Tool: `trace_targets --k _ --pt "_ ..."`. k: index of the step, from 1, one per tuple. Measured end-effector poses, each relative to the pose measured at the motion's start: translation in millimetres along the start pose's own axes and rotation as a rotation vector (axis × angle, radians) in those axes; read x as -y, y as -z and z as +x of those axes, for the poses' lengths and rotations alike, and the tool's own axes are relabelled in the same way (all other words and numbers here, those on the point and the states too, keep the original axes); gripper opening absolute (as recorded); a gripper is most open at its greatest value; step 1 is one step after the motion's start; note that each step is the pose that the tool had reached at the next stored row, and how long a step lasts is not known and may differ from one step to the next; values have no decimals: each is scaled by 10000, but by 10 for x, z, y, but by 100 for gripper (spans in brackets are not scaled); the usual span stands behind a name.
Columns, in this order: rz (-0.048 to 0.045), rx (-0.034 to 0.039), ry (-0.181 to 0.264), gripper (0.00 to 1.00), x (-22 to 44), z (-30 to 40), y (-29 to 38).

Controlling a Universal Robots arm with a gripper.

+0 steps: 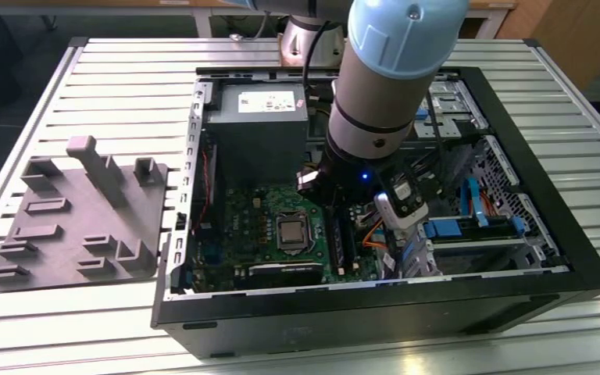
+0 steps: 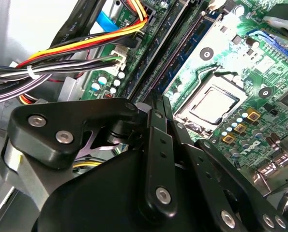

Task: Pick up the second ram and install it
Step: 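Insert the second ram into the second slot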

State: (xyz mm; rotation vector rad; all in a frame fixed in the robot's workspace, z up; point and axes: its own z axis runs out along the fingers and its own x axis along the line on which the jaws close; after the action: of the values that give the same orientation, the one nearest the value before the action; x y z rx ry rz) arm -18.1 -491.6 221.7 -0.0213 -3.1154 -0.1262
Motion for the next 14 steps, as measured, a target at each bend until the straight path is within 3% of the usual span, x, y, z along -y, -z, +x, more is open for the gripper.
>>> trace_targets --k 14 --pt "-1 1 0 12 1 0 -17"
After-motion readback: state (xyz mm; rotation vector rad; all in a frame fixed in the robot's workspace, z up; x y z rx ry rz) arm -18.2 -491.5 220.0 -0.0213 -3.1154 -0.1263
